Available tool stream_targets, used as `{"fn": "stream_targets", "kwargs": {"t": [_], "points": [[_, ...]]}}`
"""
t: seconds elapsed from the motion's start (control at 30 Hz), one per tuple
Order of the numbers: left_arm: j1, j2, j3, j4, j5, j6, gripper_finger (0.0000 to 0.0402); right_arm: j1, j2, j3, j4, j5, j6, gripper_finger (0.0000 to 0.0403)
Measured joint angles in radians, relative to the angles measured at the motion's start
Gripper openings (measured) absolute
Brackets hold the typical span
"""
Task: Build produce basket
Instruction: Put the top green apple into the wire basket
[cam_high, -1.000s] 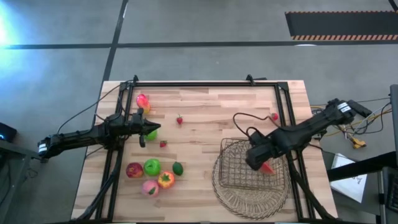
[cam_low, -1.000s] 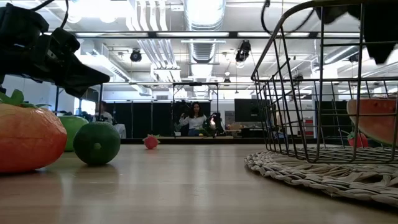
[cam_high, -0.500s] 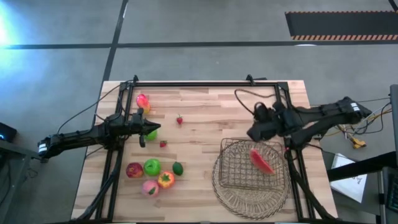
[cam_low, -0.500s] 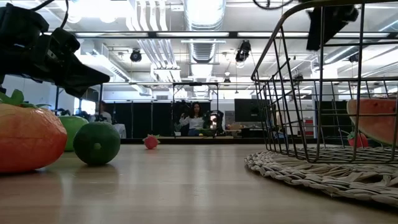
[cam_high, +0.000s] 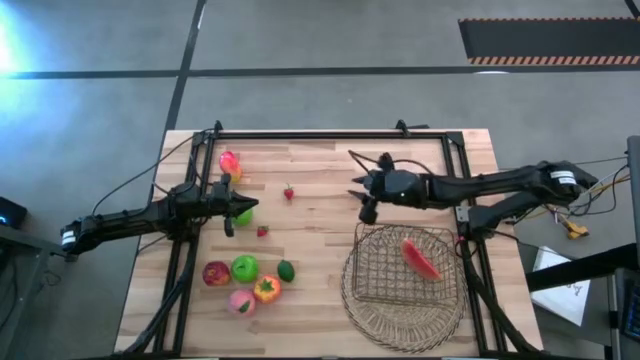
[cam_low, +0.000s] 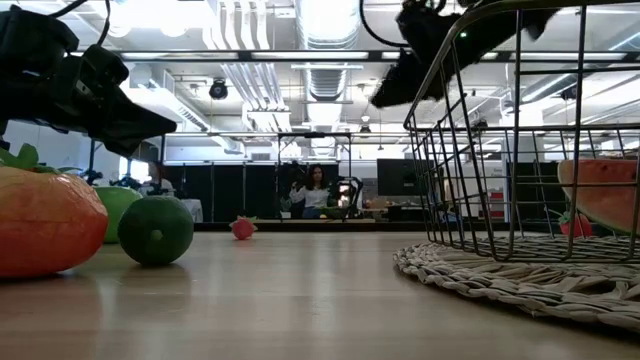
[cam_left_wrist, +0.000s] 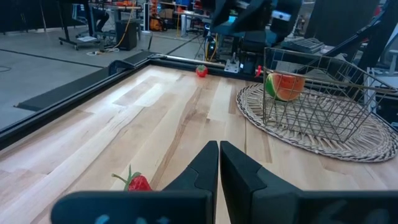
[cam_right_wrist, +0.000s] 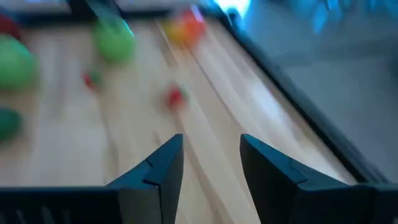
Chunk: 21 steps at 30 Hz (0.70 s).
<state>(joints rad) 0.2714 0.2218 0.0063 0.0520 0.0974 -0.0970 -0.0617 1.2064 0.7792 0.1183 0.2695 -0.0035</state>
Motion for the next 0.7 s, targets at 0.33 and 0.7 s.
{"fn": "stream_targets", "kwargs": {"t": [0.33, 0.7], "points": [[0.000, -0.002, 0.000, -0.001, 0.000, 0.000, 0.0000, -0.021, 0.271, -0.094, 0.669, -0.143, -0.100, 0.0132], [0.000, -0.002, 0.000, -0.001, 0.000, 0.000, 0.0000, -0.003, 0.497, 0.056, 0.822, -0.328, -0.095, 0.0119]]}}
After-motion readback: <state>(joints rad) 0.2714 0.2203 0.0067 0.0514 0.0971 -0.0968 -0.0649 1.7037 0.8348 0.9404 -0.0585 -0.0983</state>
